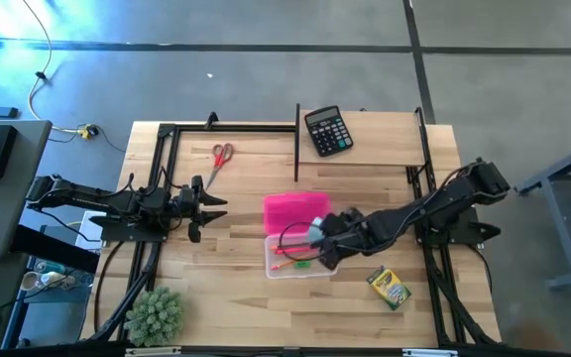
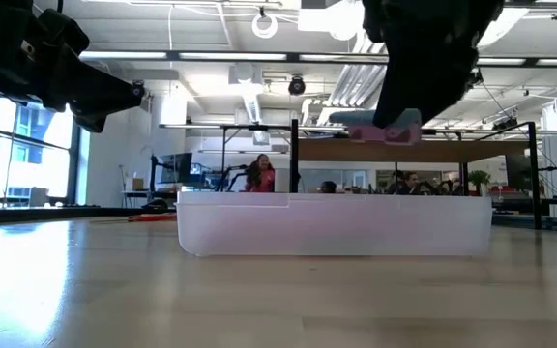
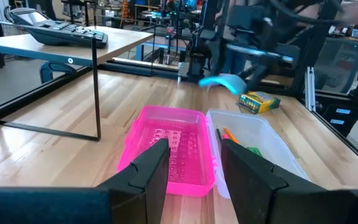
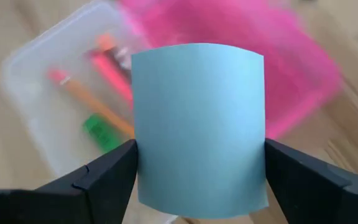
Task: Pack school essentials
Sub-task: Put the blue sticky note into the transparent box
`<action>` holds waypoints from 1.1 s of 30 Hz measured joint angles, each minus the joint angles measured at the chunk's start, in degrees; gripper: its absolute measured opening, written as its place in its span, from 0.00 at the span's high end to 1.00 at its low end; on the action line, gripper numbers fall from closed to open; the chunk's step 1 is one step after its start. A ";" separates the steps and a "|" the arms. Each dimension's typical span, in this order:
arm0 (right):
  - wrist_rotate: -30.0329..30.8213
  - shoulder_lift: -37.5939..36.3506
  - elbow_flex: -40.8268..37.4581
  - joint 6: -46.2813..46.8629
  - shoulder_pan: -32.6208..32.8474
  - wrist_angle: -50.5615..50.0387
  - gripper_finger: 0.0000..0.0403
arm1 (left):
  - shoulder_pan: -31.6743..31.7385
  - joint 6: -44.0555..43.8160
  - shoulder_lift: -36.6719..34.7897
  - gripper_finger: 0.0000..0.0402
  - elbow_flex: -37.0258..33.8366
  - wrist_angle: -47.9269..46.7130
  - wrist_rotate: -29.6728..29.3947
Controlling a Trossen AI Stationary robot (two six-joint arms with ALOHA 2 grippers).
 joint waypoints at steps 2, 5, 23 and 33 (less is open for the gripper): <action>-3.37 1.36 0.02 -7.84 -0.38 2.43 0.21 | 0.02 0.00 0.00 0.66 0.00 0.01 0.00; -8.62 4.01 0.02 -16.61 -0.66 5.99 0.21 | 0.00 0.00 0.00 0.66 0.00 0.01 0.00; -15.91 10.68 0.02 -27.93 -0.60 11.01 0.21 | 0.00 0.00 -0.02 0.66 0.00 0.01 0.00; -13.84 10.49 0.02 -28.34 -1.25 10.39 0.02 | 0.00 0.00 -0.01 0.66 0.00 0.01 0.00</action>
